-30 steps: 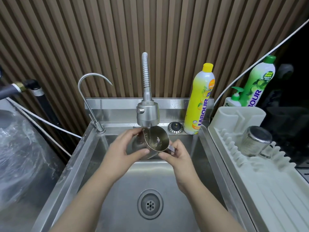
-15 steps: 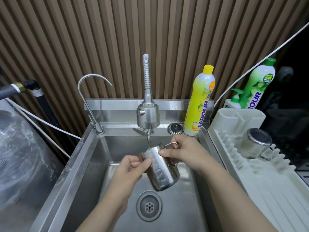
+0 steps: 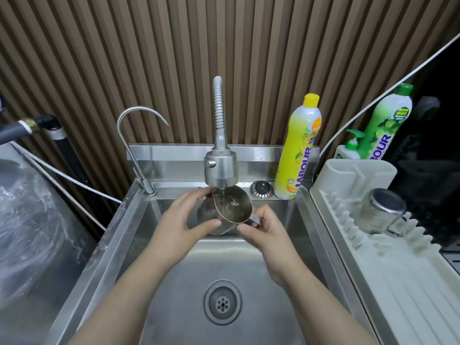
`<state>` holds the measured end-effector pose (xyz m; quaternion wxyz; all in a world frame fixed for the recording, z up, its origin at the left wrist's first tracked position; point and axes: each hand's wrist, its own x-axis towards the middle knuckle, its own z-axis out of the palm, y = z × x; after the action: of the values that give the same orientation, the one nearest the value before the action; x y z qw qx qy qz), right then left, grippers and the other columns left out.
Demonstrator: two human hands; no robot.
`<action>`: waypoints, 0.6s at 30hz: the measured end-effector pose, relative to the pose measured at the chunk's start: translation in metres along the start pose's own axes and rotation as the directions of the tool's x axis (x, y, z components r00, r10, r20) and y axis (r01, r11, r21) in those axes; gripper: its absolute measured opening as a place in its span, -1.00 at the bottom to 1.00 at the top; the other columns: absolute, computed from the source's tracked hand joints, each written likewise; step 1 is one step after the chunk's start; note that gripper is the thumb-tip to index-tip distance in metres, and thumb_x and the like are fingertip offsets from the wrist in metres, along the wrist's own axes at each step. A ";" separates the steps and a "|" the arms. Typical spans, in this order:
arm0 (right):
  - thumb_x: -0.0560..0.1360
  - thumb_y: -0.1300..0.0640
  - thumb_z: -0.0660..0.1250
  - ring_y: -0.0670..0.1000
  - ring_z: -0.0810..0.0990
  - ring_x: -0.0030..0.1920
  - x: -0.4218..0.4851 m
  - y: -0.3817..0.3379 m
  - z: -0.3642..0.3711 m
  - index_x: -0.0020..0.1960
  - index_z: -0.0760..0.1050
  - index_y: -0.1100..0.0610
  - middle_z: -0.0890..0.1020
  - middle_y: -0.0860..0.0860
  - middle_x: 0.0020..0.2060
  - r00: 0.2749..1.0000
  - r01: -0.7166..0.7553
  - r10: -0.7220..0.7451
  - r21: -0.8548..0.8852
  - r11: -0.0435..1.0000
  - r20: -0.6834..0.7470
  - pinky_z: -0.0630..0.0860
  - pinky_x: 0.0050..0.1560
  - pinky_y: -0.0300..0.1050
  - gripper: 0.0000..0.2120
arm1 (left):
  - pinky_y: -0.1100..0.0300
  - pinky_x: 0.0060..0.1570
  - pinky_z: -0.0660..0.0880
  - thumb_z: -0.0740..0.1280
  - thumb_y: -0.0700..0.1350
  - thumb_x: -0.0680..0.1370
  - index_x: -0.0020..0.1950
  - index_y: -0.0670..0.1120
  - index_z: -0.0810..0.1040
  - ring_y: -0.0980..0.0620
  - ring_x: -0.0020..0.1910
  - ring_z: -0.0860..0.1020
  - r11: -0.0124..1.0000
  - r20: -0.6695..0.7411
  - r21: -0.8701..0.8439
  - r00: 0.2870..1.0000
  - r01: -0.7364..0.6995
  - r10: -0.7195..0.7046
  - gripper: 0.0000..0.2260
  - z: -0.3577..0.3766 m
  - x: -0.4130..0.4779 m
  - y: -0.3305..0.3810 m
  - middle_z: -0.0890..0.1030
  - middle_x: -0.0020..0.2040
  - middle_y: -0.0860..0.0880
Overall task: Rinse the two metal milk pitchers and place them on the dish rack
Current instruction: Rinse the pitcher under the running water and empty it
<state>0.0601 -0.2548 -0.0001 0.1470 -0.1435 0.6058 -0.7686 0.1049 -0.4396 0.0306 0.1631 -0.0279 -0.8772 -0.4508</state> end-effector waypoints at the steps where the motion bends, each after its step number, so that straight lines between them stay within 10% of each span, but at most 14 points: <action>1: 0.32 0.28 0.38 -0.07 0.44 -0.28 0.000 0.007 0.003 -0.32 0.30 0.04 0.52 -0.14 -0.36 0.999 -0.031 0.030 0.066 0.997 0.014 0.40 -0.04 -0.15 -0.73 | 0.59 0.20 0.21 0.36 0.22 0.30 0.22 0.32 0.35 0.48 0.23 0.36 0.999 0.016 0.034 0.999 -0.032 0.031 -0.49 -0.005 0.000 0.002 0.44 0.21 0.34; 4: 0.31 0.24 0.41 0.07 0.38 -0.16 0.002 0.015 0.008 -0.34 0.30 0.02 0.45 0.01 -0.33 0.996 -0.083 0.079 0.120 0.989 0.035 0.36 0.03 0.07 -0.71 | 0.43 0.28 0.29 0.41 0.17 0.31 0.22 0.37 0.41 0.34 0.28 0.43 0.993 0.065 -0.116 0.998 0.016 -0.009 -0.51 -0.010 -0.008 -0.003 0.53 0.23 0.30; 10: 0.41 0.31 0.41 -0.06 0.48 -0.31 -0.005 0.026 0.009 -0.25 0.29 0.11 0.46 0.00 -0.35 0.985 -0.166 0.160 -0.103 0.981 -0.063 0.56 -0.20 -0.21 -0.70 | -0.04 0.18 0.50 0.40 -0.04 0.49 0.29 0.26 0.40 0.01 0.18 0.57 0.763 0.115 -0.524 0.919 0.379 -0.378 -0.57 0.025 -0.056 -0.036 0.60 0.21 0.00; 15: 0.42 0.16 0.43 0.05 0.46 -0.26 -0.025 0.082 0.000 -0.20 0.26 0.08 0.43 0.04 -0.27 0.902 -0.428 0.399 -0.224 0.875 -0.167 0.50 -0.19 -0.01 -0.69 | 0.16 -0.23 0.59 0.29 -0.06 0.57 0.25 0.10 0.43 0.14 -0.11 0.62 0.485 0.278 -0.534 0.685 0.693 -0.673 -0.74 0.066 -0.092 -0.058 0.61 0.03 -0.02; 18: 0.46 0.11 0.40 0.01 0.50 -0.36 -0.039 0.112 -0.005 -0.12 0.29 0.14 0.49 0.04 -0.30 0.769 -0.639 0.608 -0.207 0.741 -0.198 0.57 -0.36 -0.13 -0.73 | 0.00 -0.13 0.57 0.30 0.02 0.56 0.23 0.03 0.45 0.02 -0.11 0.58 0.324 0.435 -0.369 0.470 0.871 -0.768 -0.74 0.076 -0.106 -0.077 0.60 -0.02 -0.02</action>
<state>0.1000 -0.2596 -0.1121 0.3395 0.0950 0.7224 -0.5948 0.1702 -0.4137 -0.1037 -0.1839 0.3350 -0.6097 -0.6945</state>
